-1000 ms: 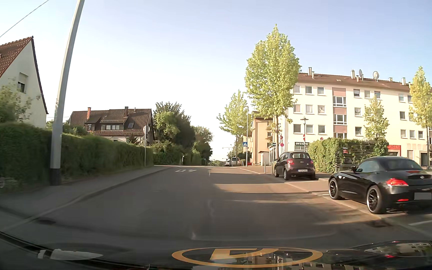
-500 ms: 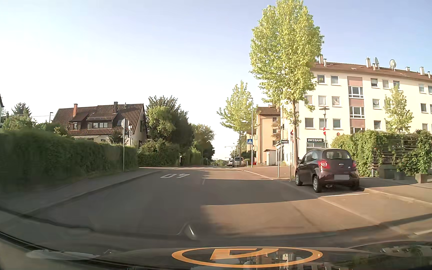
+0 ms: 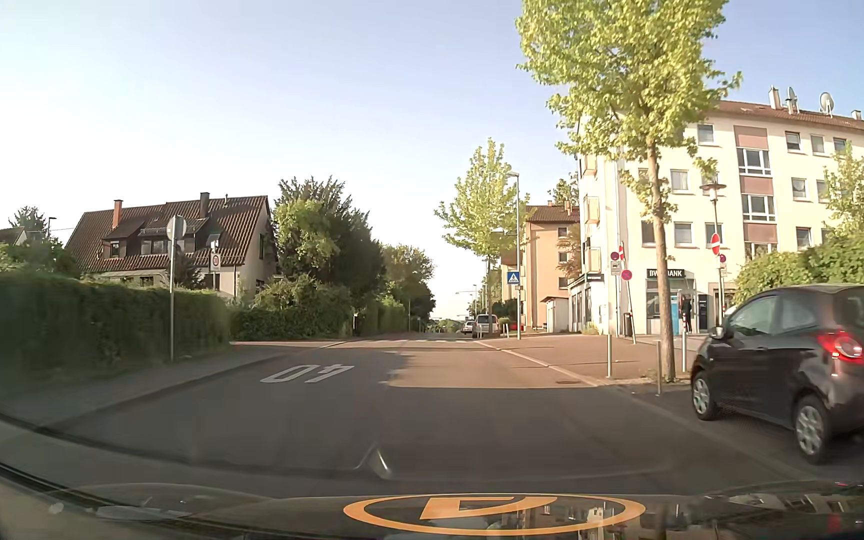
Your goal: Follow the waypoints while adhering to traffic rules and regulations
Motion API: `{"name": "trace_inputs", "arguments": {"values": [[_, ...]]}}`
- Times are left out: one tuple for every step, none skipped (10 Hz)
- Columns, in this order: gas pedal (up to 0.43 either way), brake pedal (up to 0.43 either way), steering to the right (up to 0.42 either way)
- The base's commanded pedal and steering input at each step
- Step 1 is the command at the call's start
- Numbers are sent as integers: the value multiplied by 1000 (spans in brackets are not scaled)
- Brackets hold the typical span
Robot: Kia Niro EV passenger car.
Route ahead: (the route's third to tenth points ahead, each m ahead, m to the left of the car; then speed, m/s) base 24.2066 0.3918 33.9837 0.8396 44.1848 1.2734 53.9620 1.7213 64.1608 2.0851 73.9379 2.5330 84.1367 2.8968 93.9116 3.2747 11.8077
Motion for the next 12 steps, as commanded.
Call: {"name": "trace_inputs", "arguments": {"values": [[248,0,-14],[248,0,-18],[248,0,-19],[248,0,-19],[248,0,-19],[248,0,-18],[228,0,-19],[220,0,-18],[209,0,-18],[189,0,-18],[138,0,-16],[138,0,-16]]}}
